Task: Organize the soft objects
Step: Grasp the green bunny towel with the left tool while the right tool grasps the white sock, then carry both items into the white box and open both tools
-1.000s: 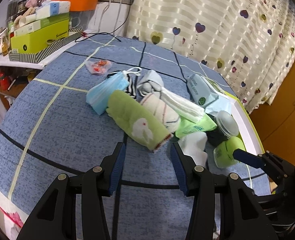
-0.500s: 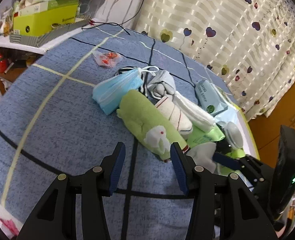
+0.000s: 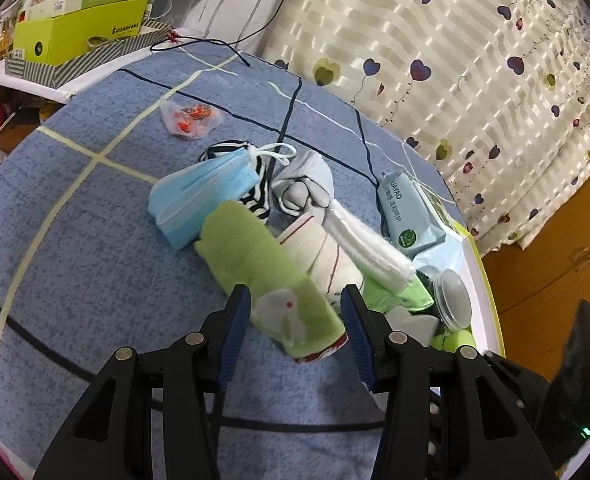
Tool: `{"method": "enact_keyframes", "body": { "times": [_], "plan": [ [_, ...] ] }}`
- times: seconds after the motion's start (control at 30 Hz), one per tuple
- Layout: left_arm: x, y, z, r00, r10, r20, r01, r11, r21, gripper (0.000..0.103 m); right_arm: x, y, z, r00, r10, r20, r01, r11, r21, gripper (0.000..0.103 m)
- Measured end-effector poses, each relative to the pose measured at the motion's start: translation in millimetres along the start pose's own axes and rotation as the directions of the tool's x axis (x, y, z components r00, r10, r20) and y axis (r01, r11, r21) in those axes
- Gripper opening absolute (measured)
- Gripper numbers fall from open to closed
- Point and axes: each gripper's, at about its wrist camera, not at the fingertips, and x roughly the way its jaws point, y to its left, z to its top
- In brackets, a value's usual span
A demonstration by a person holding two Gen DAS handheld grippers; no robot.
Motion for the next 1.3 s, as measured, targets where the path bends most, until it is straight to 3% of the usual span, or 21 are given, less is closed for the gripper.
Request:
{"method": "enact_keyframes", "body": {
  "times": [0.33,0.57,0.67,0.8,0.97,1.3],
  "plan": [
    [29,1,5,0.995,0.085,-0.061,-0.088,0.995,-0.046,0.048,-26,-7,2,0.997,0.011,0.071,-0.013,1.000,0.019,0.026],
    [22,23,-4,0.996,0.042,-0.073,-0.050,0.992,-0.113,0.048,-33,-9,1,0.995,0.023,0.093,-0.026,0.999,0.026,0.026],
    [23,27,-7,0.996,0.035,-0.079,-0.045,0.992,-0.119,0.029,-33,-9,0,0.995,0.028,0.096,-0.031,0.999,0.026,0.026],
    [23,27,-7,0.997,0.010,-0.082,-0.020,0.992,-0.121,0.022,-34,-10,0,0.994,0.033,0.101,-0.036,0.999,0.025,0.026],
    [13,22,-11,0.998,0.009,-0.059,-0.014,0.996,-0.087,0.020,-41,-11,1,0.992,0.030,0.122,-0.034,0.999,0.026,0.026],
    [-31,-13,-6,0.995,0.017,0.095,-0.022,0.998,0.052,0.021,-66,-20,1,0.980,0.026,0.197,-0.036,0.998,0.046,0.026]
  ]
}}
